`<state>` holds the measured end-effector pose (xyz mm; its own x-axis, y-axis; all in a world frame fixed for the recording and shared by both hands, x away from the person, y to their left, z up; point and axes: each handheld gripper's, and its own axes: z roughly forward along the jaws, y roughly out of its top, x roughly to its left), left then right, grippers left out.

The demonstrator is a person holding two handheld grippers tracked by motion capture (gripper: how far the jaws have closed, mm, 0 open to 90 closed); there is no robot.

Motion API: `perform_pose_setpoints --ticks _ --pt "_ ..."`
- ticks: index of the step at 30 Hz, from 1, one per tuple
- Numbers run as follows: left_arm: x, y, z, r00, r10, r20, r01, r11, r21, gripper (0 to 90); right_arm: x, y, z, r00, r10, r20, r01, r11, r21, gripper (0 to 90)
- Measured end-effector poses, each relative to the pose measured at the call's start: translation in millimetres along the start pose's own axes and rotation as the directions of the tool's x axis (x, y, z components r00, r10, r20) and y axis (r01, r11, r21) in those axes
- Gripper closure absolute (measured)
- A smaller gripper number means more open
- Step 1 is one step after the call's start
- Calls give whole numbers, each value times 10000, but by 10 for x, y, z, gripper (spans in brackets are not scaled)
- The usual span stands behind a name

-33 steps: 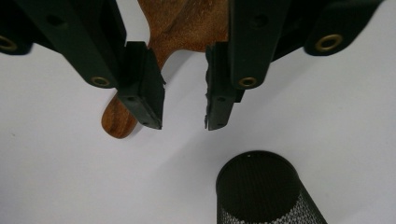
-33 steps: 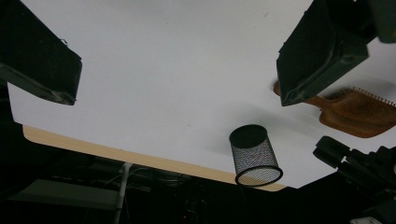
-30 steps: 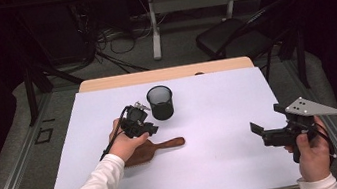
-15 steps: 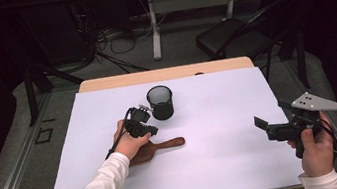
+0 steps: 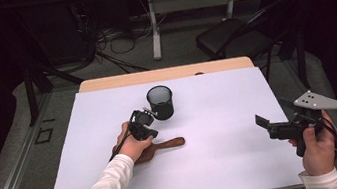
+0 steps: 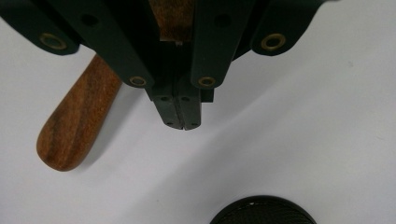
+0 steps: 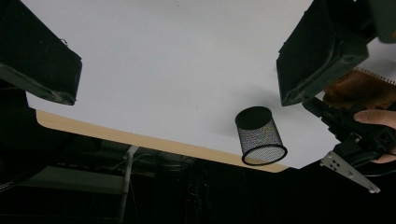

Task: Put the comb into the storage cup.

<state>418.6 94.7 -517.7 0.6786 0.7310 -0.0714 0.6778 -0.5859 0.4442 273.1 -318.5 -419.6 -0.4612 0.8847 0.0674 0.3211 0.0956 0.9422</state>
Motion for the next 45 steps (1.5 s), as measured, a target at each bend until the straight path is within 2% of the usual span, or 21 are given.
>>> perform_pose_setpoints --ticks 8,11,23,41,45 --pt "8 37 91 9996 -60 -263 61 10000 51 900 13 -14 45 10000 -56 7 56 9998 208 0" --pt "-31 48 129 9998 -118 -152 121 9998 166 900 23 -11 46 10000 -58 11 58 9998 199 0" --pt "-285 67 186 9992 313 240 -329 9973 661 900 19 23 15 10000 -26 -15 26 10000 -35 0" --pt "-379 35 185 9965 625 558 -680 9924 1024 900 -64 57 -26 9999 57 131 -54 9998 -195 0" --pt "-390 33 182 9959 635 646 -696 9929 961 900 -67 57 -11 9999 48 144 -44 9998 -219 0"
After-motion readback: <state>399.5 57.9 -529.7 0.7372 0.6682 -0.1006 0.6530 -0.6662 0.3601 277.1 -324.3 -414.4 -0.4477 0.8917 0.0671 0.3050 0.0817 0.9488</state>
